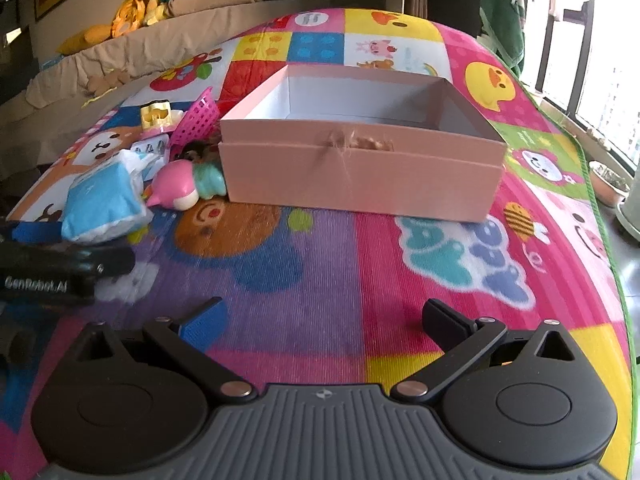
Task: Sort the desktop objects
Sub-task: 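Reach both tools toward the blue cotton pad packet and pink toy figure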
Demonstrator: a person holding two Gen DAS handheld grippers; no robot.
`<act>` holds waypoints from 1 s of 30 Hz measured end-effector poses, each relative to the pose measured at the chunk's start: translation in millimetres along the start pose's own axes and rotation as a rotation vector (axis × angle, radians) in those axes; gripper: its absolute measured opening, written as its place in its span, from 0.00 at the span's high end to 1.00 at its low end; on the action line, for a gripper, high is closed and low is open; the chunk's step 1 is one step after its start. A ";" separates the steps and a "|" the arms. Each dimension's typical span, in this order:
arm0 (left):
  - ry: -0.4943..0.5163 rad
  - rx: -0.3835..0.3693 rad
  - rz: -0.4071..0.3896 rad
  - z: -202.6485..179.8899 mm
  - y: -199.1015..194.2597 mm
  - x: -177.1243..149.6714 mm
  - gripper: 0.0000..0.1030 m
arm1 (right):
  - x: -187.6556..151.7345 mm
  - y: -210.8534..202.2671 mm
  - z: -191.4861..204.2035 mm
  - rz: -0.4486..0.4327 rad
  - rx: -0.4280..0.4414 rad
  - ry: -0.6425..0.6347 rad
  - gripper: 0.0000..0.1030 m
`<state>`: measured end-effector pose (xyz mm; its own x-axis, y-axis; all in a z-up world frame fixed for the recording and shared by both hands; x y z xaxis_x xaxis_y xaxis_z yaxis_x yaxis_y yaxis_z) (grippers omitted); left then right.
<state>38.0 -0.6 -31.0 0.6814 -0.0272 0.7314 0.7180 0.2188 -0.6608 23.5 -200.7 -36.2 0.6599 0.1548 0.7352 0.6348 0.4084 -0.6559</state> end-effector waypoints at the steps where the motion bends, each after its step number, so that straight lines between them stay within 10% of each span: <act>1: 0.005 -0.004 0.001 0.1 0.1 0.0 0.00 | 0.6 0.6 -0.2 0.004 0.000 0.000 0.00; 13: -0.021 -0.050 -0.140 4.8 -33.9 10.4 0.00 | 3.6 2.9 -1.6 0.022 0.000 0.012 0.00; 24: 0.097 0.189 -0.153 20.6 -10.2 20.9 0.00 | 18.1 -7.2 27.4 -0.038 0.073 -0.184 0.00; 30: -0.081 0.156 -0.105 74.2 -11.0 21.8 0.00 | 51.8 8.0 91.2 -0.107 0.100 -0.518 0.34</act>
<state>34.4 68.8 4.7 0.5858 0.0192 0.8103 0.7497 0.3672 -0.5506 26.2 -107.4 12.2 0.2932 0.5206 0.8019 0.6297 0.5260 -0.5717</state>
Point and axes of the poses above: each gripper's, at about its wrist camera, not at the fingertips, and y roughly the way its jaws point, z to its left, x to its top, the point moved 5 cm from there along y, roughly the way its jaws point, and after that the axes turned 14 degrees about x, right-handed, at the moved point
